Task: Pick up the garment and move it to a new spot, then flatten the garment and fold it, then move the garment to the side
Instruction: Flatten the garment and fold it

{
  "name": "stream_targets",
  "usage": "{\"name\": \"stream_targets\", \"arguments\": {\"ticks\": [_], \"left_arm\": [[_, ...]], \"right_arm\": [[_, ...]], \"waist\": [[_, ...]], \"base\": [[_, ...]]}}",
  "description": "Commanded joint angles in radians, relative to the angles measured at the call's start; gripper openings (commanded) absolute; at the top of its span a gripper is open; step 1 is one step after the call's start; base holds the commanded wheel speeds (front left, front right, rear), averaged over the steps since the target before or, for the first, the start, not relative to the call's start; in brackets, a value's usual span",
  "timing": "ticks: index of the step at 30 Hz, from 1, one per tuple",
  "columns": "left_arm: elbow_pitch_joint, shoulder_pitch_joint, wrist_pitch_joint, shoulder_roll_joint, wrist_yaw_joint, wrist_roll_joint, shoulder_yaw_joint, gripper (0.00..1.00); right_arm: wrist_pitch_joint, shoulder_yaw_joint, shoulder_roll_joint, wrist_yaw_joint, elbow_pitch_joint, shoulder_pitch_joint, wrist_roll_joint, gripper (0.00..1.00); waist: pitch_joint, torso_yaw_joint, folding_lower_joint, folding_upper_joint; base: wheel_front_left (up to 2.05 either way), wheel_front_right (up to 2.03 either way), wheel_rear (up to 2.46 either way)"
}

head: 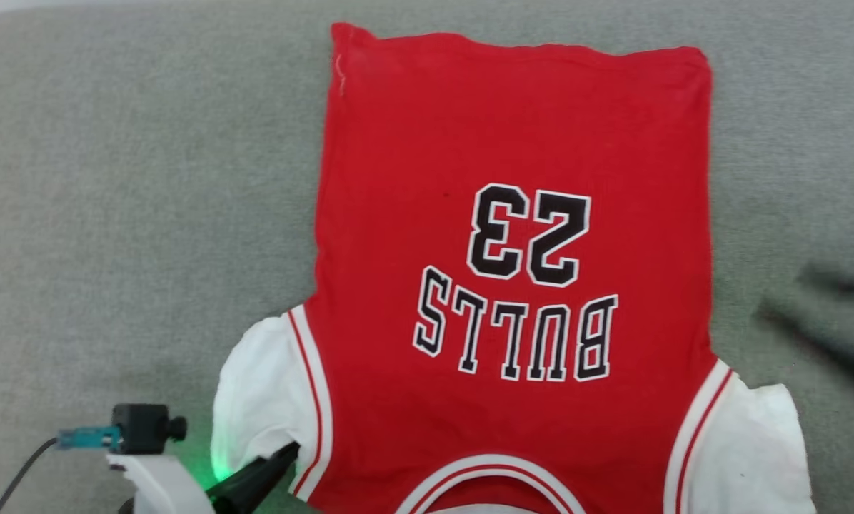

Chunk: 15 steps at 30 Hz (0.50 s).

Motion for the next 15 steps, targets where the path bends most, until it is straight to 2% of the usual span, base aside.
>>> {"name": "stream_targets", "arguments": {"ticks": [1,5,10,15], "left_arm": [[-0.004,-0.011,0.004,-0.015,0.004,0.012,-0.007,0.0],[-0.017,-0.047,0.01,-0.034,0.004,0.029,-0.016,0.0],[-0.022,-0.102,0.026,-0.068,0.004,0.046,-0.034,0.0],[-0.009,-0.152,0.033,-0.101,0.004,0.055,-0.053,0.0]], "right_arm": [[0.007,-0.042,0.021,-0.002,0.025,-0.038,-0.032,1.0],[0.077,-0.102,0.145,-0.002,0.158,-0.191,-0.157,1.0],[0.192,-0.111,0.32,-0.002,0.434,-0.461,-0.268,1.0],[0.304,-0.112,0.418,-0.002,0.714,-0.688,-0.368,1.0]], "waist": [[0.014,0.021,0.0,-0.0001],[0.044,0.056,0.0,-0.0001],[0.103,0.107,0.0,-0.0001],[0.168,0.148,0.0,-0.0001]], "base": [[0.0,0.0,0.0],[0.0,0.0,0.0],[0.0,0.0,0.0],[0.0,0.0,0.0]]}}
